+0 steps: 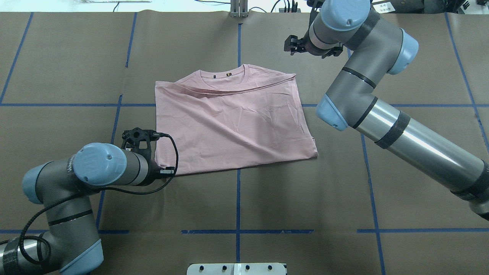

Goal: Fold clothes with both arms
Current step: 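Lower the left gripper to the folded shirt's side edge, then grasp the side edge with the left gripper and fold it inward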

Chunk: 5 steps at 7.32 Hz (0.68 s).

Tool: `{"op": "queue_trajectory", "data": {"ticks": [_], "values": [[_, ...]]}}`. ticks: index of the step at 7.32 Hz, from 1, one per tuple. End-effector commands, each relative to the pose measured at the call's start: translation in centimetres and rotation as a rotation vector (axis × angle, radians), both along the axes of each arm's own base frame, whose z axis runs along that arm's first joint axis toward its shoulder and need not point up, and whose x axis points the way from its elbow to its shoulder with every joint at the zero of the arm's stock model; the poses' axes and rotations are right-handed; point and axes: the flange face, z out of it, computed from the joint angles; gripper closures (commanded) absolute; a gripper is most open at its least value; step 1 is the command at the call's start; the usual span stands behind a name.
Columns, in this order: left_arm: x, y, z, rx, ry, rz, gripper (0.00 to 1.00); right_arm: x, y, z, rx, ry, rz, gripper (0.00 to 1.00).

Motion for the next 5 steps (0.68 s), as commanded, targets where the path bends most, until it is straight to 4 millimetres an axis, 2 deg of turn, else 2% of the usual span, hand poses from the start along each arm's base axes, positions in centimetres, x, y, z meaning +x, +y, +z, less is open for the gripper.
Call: {"op": "queue_trajectory", "data": {"ticks": [1,2,4,5], "values": [[-0.9,-0.6,0.6,0.019,-0.013,0.004,1.00,0.0,0.0,0.0,0.000,-0.001,0.000,0.00],[-2.8,-2.1,1.5,0.080,-0.044,0.025,1.00,0.0,0.0,0.0,-0.001,-0.001,0.001,0.00],[-7.0,-7.2,2.9,0.206,-0.112,0.040,1.00,0.0,0.0,0.0,-0.005,-0.004,0.006,0.00],[-9.8,-11.1,4.8,0.250,-0.176,0.032,1.00,0.0,0.0,-0.1,-0.005,-0.005,0.007,0.00]]}}
